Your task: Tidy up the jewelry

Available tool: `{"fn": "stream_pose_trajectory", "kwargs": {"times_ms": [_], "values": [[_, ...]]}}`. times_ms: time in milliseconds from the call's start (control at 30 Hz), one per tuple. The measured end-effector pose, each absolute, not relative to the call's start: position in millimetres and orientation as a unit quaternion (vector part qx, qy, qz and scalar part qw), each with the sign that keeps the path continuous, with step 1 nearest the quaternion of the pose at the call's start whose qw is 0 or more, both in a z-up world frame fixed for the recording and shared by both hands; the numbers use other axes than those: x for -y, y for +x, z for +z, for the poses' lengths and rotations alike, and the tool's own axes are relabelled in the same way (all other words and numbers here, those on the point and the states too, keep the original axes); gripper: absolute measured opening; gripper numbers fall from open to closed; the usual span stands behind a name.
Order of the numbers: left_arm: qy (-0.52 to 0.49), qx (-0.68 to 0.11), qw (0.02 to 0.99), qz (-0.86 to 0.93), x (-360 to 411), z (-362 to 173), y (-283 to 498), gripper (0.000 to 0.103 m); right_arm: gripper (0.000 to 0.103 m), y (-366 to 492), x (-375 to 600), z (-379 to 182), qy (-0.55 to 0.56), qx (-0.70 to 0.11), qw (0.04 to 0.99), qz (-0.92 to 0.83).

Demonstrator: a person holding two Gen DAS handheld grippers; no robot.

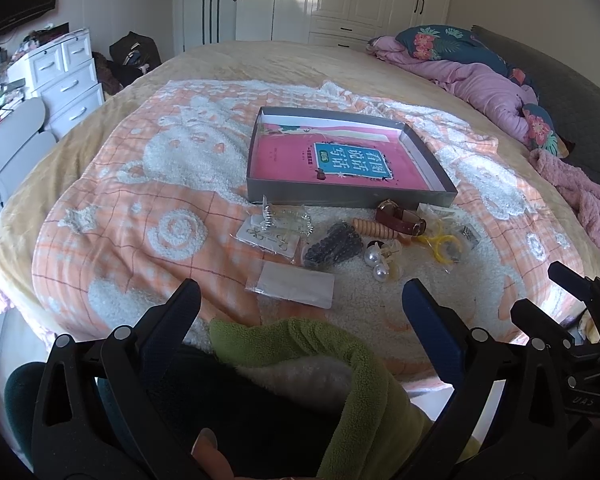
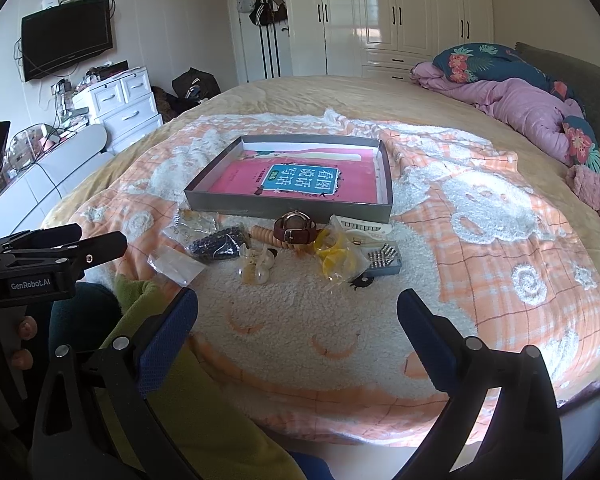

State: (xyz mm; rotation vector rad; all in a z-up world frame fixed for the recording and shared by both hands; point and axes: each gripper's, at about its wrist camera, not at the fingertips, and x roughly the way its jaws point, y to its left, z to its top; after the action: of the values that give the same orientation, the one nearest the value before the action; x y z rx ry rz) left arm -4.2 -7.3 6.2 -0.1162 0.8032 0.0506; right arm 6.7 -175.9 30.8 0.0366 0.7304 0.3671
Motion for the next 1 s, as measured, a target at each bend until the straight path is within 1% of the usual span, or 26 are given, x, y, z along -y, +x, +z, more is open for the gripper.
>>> {"fn": "stream_pose_trajectory", "kwargs": {"times_ms": [1000], "values": [[-0.054, -0.392, 0.918, 0.023, 11.8, 2.9, -6.3, 0.095, 0.099, 3.7, 164.8, 31.1, 0.007, -0.351, 0.916, 0.196]]}}
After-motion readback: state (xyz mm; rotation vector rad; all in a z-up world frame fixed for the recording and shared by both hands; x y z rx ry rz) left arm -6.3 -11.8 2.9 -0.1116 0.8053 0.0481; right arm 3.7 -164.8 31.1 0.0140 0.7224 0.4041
